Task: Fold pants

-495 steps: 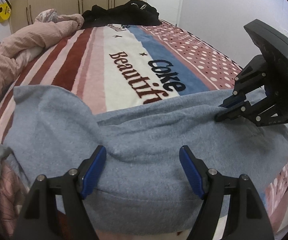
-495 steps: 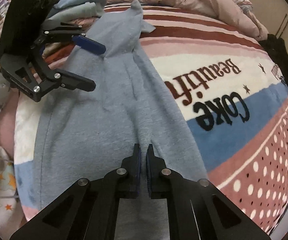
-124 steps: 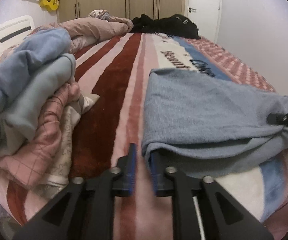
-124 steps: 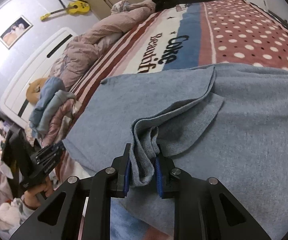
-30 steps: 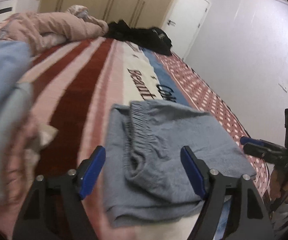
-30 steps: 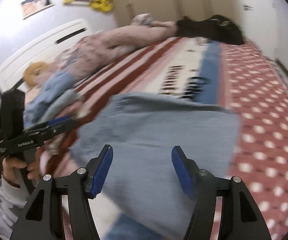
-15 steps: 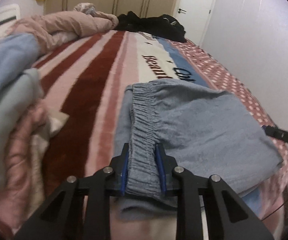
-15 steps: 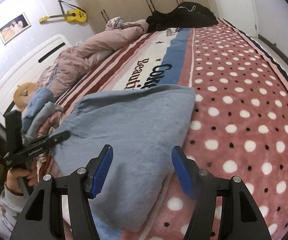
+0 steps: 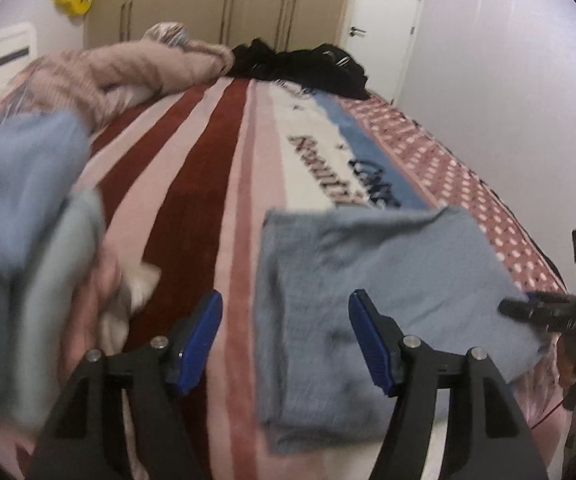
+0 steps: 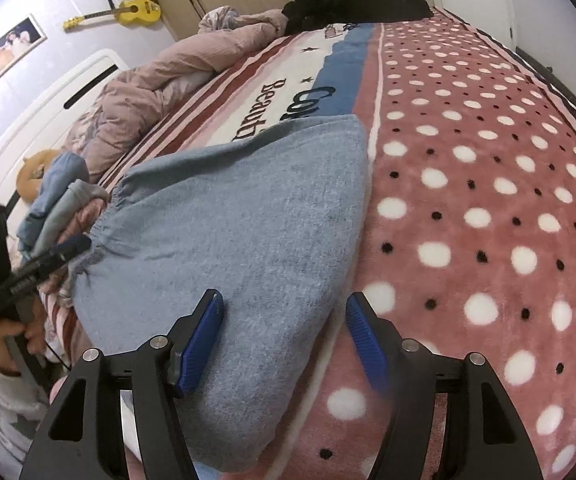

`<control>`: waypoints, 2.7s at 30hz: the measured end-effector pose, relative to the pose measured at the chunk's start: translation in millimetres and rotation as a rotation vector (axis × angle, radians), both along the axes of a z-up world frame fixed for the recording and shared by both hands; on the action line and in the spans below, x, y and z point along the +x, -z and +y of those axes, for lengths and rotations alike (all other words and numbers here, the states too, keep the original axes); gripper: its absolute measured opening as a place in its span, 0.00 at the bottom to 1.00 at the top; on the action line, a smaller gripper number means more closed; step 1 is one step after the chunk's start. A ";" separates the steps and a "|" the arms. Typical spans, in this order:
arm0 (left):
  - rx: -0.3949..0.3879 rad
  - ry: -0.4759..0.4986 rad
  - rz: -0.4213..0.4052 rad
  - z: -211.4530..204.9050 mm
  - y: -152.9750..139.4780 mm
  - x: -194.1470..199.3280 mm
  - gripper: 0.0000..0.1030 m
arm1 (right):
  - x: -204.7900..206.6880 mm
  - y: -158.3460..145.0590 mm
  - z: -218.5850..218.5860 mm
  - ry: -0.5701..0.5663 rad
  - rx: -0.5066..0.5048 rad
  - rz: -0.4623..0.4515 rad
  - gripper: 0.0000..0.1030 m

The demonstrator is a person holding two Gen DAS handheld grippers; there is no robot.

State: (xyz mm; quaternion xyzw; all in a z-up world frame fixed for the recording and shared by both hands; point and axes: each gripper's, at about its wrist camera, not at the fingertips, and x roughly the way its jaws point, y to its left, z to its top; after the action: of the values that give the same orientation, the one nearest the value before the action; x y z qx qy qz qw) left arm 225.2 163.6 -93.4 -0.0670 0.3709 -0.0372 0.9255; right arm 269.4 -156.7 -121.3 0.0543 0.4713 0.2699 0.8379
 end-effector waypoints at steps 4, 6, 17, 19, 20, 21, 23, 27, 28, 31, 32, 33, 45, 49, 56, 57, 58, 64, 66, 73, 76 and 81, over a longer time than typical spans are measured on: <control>0.018 0.059 -0.007 -14.1 -9.0 27.5 0.54 | -0.5 0.7 1.5 -0.007 0.003 0.000 0.58; 0.004 0.126 0.009 -22.8 -4.8 39.9 0.29 | 0.4 2.0 1.8 -0.010 0.012 0.006 0.58; -0.002 0.140 0.112 -25.6 37.9 89.8 0.32 | 12.2 6.7 -1.5 -0.048 0.043 0.020 0.62; -0.008 0.120 0.129 -22.6 44.4 94.8 0.32 | 14.1 9.5 -0.5 -0.056 0.040 0.021 0.64; -0.023 0.119 0.136 -20.5 47.0 96.3 0.32 | 15.4 11.4 -0.1 -0.061 0.040 0.024 0.65; -0.035 0.121 0.135 -18.8 47.3 96.2 0.32 | 15.8 12.3 -0.1 -0.062 0.042 0.024 0.65; -0.054 0.126 0.137 -16.5 43.5 92.6 0.35 | 15.7 12.4 -0.2 -0.065 0.043 0.024 0.65; -0.061 0.096 0.119 -11.3 25.5 73.5 0.81 | 16.9 11.4 -1.8 -0.066 0.051 0.034 0.65; -0.029 0.081 0.102 -10.1 20.6 66.3 0.85 | 17.5 11.0 -2.1 -0.062 0.055 0.039 0.65; -0.078 0.107 0.138 1.0 20.5 49.6 0.85 | 16.5 9.5 -3.9 -0.055 0.066 0.044 0.65; -0.107 0.109 0.158 5.3 23.5 47.6 0.85 | 16.1 9.2 -4.4 -0.052 0.068 0.045 0.65; -0.138 0.116 0.177 8.8 27.7 45.3 0.85 | 15.7 9.3 -4.4 -0.050 0.073 0.048 0.65; -0.316 0.153 0.264 6.6 66.5 33.2 0.68 | 11.3 19.1 6.5 -0.105 0.163 0.124 0.65; -0.281 0.141 0.259 -4.3 62.4 29.2 0.55 | 11.4 18.5 8.8 -0.091 0.164 0.127 0.56; -0.264 0.188 0.243 -30.2 44.8 10.0 0.24 | 0.6 1.2 -2.1 -0.068 0.192 0.066 0.22; -0.272 0.204 0.241 -35.6 41.2 5.2 0.24 | -1.6 -3.1 -4.7 -0.062 0.191 0.053 0.20; -0.280 0.222 0.239 -40.7 37.8 -0.8 0.24 | -3.7 -7.3 -7.7 -0.057 0.190 0.043 0.20; -0.295 0.294 0.281 -69.0 39.7 -24.0 0.36 | -16.8 -26.3 -47.8 -0.043 0.186 0.037 0.19; -0.278 0.288 0.288 -68.0 44.3 -23.1 0.45 | -21.5 -21.8 -53.5 -0.061 0.148 0.060 0.19; -0.423 0.234 0.295 -35.8 51.5 -4.3 0.58 | -15.2 -2.2 -66.5 -0.047 0.176 0.150 0.29; -0.502 0.251 0.325 -39.4 62.8 9.0 0.58 | -3.2 4.8 -73.2 -0.044 0.199 0.189 0.32; -0.484 0.266 0.332 -58.9 66.9 22.3 0.58 | 8.5 15.0 -74.3 -0.062 0.222 0.233 0.37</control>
State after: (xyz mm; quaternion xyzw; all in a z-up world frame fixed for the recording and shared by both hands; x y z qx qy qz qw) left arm 247.5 104.6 -160.3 -0.2411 0.5027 -0.2333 0.7967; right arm 277.9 -231.0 -136.3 0.1628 0.5339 0.3381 0.7578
